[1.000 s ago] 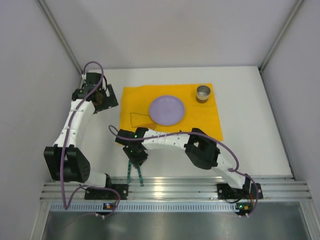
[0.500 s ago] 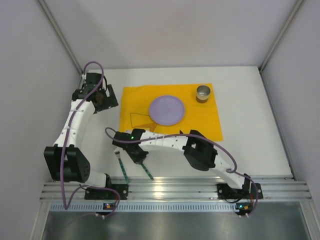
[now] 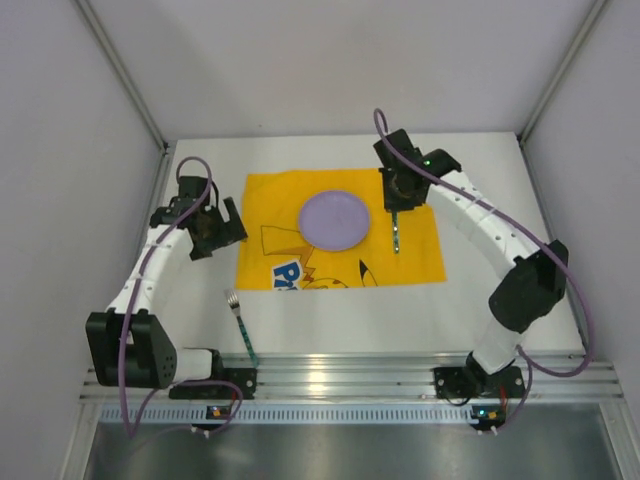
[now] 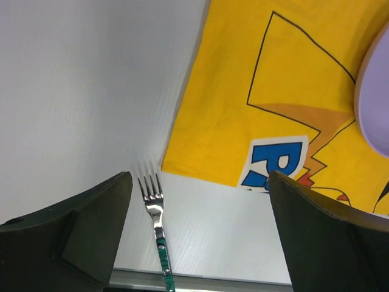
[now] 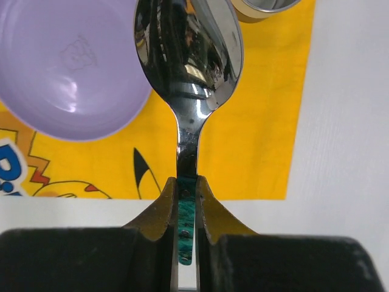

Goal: Set the dinner table for one person

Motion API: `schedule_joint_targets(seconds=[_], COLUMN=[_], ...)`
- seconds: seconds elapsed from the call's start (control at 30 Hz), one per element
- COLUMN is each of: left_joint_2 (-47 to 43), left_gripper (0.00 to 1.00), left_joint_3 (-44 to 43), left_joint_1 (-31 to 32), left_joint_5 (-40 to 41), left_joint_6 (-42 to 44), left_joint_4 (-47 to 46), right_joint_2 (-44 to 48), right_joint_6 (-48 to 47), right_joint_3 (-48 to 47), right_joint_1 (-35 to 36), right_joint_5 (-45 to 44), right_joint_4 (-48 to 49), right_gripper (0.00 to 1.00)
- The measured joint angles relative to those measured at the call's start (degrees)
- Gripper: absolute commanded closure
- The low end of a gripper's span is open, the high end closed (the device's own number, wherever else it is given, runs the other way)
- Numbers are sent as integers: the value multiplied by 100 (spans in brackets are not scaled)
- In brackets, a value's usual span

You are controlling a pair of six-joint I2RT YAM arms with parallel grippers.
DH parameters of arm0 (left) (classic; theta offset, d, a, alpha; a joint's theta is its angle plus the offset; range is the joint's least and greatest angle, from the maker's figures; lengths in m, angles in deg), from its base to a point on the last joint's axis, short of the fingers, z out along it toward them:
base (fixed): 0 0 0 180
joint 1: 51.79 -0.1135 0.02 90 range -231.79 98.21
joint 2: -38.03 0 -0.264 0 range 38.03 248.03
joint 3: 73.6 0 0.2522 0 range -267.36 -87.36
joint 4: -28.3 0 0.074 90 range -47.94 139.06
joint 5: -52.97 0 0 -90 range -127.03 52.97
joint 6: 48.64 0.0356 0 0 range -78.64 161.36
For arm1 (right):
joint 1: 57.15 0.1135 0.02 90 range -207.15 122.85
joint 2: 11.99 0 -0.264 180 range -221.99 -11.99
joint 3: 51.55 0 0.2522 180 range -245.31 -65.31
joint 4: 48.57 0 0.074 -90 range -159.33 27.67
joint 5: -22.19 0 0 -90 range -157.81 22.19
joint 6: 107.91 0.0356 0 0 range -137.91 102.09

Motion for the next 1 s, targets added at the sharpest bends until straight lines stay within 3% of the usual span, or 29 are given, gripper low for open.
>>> schedule_joint_targets(seconds=[0.33,0.57,0.67,0.8,0.87,0.9,1.0], left_joint_2=[-345,-855,-901,-907,-905,-898,-837], left_gripper=[1,1,1,1,2,2,2], left_joint_3=[643,1036,1071,1121,1154,1172,1193], left_joint_1=[57,85,85,85,85,85,85], left_joint_5=[-568,-669,-680,-680,-678,-675,-654], left_joint_6=[-269,-407,-444,-466,-468,-468,-468], left_joint_4=[-83,-74,-61,-55,-55,-46,-9], right_joint_2=[-2092,-2824,-2988,-3115,-3150,-3161,-3161], right_joint_6=[-450,-382,-337,-234,-210,-199,-164], right_joint_3=[-529,-1097,-1235,-1255,-1255,-1255,-1255], right_joint_1=[-461,-914,-992,-984,-981,-970,-955], right_joint_5=[463,597,623,669,691,702,708], right_joint_4=[166,210,275,260,262,254,258], right_gripper=[100,100,92,72,69,61,56])
